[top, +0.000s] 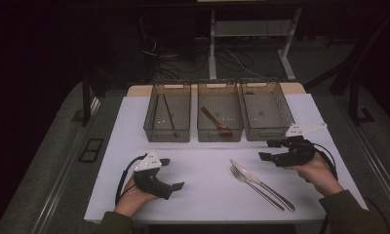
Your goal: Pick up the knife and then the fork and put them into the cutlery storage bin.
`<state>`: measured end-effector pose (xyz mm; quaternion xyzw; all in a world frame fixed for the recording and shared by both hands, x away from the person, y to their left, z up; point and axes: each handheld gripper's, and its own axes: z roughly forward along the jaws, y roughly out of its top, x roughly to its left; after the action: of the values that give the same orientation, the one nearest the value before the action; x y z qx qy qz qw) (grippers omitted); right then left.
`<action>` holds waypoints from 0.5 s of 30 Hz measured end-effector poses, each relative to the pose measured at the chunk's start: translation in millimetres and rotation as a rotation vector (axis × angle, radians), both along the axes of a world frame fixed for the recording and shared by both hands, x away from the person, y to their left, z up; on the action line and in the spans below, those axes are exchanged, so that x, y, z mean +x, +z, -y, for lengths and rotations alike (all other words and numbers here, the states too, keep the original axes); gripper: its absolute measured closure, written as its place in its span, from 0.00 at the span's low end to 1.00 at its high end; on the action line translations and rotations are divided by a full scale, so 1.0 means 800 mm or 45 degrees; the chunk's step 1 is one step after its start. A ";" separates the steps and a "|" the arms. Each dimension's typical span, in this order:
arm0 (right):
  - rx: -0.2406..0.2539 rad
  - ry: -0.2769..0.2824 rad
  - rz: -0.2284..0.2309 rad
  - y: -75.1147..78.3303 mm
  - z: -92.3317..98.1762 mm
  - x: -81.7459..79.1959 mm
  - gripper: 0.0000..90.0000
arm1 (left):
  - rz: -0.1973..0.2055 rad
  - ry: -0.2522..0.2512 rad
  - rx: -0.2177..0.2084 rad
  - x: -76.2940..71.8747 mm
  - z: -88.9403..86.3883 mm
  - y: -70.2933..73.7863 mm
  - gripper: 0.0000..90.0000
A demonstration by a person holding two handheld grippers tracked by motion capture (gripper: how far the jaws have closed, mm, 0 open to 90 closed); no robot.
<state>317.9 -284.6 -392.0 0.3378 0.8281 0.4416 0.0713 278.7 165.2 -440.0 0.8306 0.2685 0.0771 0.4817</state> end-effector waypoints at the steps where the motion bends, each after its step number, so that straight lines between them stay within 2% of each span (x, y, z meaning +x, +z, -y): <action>1: -0.009 0.001 -0.007 -0.001 0.001 -0.002 0.38 | -0.001 0.000 -0.001 0.000 0.000 0.000 0.00; 8: -0.051 0.023 -0.058 -0.007 0.007 -0.016 0.39 | -0.008 0.013 -0.013 0.000 -0.002 -0.001 0.00; 15: -0.135 0.026 -0.114 -0.016 0.010 -0.029 0.42 | -0.008 0.007 -0.002 -0.001 -0.002 -0.001 0.00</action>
<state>294.7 -292.8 -404.8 0.3445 0.8560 0.3824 0.0475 277.8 166.4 -440.7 0.8297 0.2725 0.0756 0.4813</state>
